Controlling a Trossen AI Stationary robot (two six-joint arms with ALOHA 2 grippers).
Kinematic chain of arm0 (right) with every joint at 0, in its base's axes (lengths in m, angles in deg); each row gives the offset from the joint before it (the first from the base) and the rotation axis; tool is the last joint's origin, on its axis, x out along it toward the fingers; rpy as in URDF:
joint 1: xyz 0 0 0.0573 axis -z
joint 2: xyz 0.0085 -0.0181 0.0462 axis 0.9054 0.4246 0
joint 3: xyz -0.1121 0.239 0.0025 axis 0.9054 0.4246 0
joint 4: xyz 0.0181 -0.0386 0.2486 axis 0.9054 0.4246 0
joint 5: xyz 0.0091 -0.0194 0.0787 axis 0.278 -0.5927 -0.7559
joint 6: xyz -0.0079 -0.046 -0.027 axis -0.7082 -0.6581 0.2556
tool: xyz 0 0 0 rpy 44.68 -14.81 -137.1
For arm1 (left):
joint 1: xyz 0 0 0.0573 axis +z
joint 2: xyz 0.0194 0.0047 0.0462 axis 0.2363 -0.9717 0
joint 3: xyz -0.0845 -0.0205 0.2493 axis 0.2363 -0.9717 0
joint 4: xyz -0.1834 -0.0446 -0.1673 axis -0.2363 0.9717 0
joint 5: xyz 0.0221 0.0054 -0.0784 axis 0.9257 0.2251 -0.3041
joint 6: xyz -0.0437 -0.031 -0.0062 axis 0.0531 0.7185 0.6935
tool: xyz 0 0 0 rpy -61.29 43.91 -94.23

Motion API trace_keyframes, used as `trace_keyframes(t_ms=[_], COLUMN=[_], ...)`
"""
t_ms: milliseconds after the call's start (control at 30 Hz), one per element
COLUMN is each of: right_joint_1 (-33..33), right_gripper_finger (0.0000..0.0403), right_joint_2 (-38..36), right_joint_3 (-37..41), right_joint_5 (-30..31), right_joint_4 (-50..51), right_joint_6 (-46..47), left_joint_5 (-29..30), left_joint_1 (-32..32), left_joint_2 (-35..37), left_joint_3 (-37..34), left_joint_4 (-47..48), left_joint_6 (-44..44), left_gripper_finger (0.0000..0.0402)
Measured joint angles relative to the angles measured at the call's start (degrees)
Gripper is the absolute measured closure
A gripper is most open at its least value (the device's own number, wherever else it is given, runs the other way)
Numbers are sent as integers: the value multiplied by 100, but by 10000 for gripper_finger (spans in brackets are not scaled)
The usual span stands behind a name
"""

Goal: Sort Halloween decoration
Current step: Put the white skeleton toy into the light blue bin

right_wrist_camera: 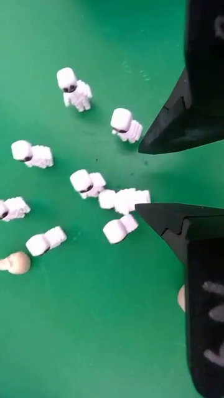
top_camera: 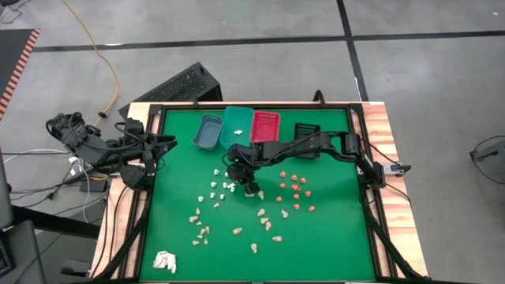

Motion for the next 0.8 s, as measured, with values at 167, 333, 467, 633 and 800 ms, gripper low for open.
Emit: trace_keyframes(t_ms=[167,333,467,633,800], right_joint_1=[-20,-7,-12,-14,-39], right_gripper_finger=[270,270,270,270,270], right_joint_2=[68,249,269,269,269], right_joint_3=[-1,-7,2,-2,-2], right_joint_5=[-7,-2,-2,11,43], right_joint_4=[-119,-190,-97,-148,-126], right_joint_6=[-8,1,36,16,37], left_joint_5=[0,-1,-4,-2,-2], left_joint_1=[0,0,-1,1,0], left_joint_2=[0,2,2,2,2], left_joint_3=[0,0,0,0,0], left_joint_4=[0,-4,-4,-2,-2], left_joint_6=[0,0,5,4,2], left_gripper_finger=[281,281,281,281,281])
